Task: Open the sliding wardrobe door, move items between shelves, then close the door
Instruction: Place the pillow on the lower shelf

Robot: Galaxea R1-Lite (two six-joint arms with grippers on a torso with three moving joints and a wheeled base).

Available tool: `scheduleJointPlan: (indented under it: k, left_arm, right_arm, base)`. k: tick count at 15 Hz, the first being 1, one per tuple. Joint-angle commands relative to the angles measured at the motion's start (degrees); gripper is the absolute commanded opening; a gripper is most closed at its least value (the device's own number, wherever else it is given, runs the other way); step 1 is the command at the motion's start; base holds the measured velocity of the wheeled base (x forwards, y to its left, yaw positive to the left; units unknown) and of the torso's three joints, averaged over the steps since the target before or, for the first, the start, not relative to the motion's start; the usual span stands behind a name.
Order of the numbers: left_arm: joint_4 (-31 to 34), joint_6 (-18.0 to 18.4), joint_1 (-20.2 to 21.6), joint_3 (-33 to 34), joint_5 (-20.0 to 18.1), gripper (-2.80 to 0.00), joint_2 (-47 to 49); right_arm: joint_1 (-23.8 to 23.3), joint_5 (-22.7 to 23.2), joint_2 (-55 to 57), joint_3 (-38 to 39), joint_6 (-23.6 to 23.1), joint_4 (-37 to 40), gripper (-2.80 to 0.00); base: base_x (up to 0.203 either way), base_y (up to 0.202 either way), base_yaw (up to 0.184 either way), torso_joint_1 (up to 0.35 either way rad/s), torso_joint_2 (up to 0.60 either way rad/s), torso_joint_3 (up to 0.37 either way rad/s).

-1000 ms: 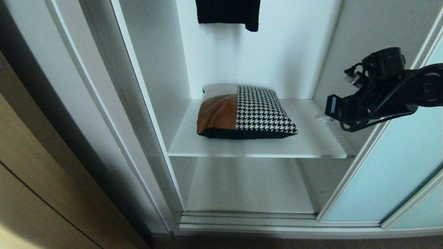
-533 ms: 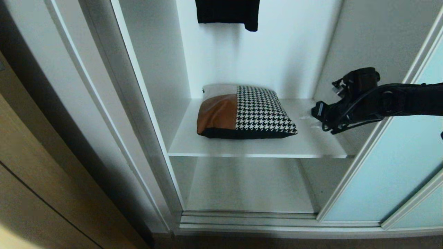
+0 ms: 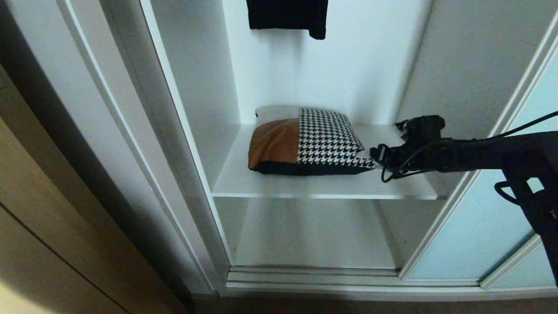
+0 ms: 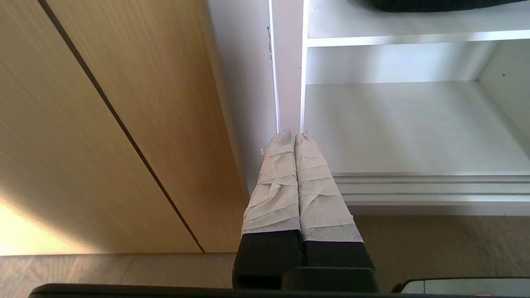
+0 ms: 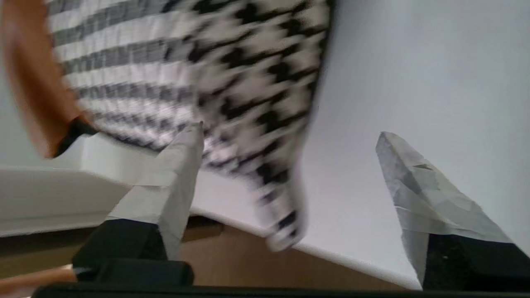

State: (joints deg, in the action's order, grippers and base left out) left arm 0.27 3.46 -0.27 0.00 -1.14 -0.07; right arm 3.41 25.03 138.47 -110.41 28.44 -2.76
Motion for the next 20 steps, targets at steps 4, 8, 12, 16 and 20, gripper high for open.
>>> scheduleJointPlan:
  k: [4, 8, 12, 16, 20]
  left_arm:
    - [0.0, 0.1, 0.0, 0.0, 0.0, -2.8, 0.1]
    - [0.0, 0.0, 0.0, 0.0, 0.0, -2.8, 0.1]
    - [0.0, 0.0, 0.0, 0.0, 0.0, -2.8, 0.1]
    - [0.0, 0.0, 0.0, 0.0, 0.0, -2.8, 0.1]
    - [0.0, 0.0, 0.0, 0.0, 0.0, -2.8, 0.1]
  right_arm:
    - [0.3, 2.0, 4.2, -0.2, 0.0, -9.0, 0.0]
    - [0.5, 2.4, 3.2, 1.8, 0.9, -14.7, 0.0]
    - [0.5, 5.2, 2.7, 2.7, 3.5, -16.5, 0.0]
    - [0.5, 5.2, 2.7, 2.2, 3.5, -17.6, 0.0]
    - [1.5, 5.3, 3.7, 2.0, 3.1, -18.6, -2.8]
  base:
    - [0.0, 0.0, 0.0, 0.0, 0.0, 0.0]
    - [0.0, 0.0, 0.0, 0.0, 0.0, 0.0]
    - [0.0, 0.0, 0.0, 0.0, 0.0, 0.0]
    - [0.0, 0.0, 0.0, 0.0, 0.0, 0.0]
    - [0.0, 0.0, 0.0, 0.0, 0.0, 0.0]
